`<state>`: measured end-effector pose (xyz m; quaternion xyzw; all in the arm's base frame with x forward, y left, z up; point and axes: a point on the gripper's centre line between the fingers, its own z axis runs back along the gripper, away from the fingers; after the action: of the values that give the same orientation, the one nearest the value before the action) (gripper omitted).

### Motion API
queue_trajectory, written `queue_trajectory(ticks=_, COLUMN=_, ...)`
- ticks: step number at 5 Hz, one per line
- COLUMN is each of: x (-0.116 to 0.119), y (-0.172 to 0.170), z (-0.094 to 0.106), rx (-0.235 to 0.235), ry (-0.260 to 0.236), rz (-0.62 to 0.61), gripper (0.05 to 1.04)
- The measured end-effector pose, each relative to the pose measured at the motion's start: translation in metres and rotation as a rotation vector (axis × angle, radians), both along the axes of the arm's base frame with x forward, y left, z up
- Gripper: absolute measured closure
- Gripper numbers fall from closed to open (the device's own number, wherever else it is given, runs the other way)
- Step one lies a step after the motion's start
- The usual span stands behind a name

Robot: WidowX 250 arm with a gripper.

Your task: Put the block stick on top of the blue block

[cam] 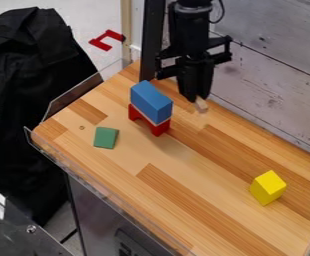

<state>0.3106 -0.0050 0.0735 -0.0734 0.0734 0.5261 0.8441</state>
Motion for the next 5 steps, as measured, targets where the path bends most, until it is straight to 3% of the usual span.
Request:
queue_trajectory(ticks=3, x=-0.004, y=0.049, z=-0.001, rx=0.05, ry=0.005, rz=0.099, gripper=0.957)
queue_trajectory(ticks=5, x=-0.01, y=0.06, z=-0.005, rx=0.067, ry=0.021, rz=0.147, gripper=0.957)
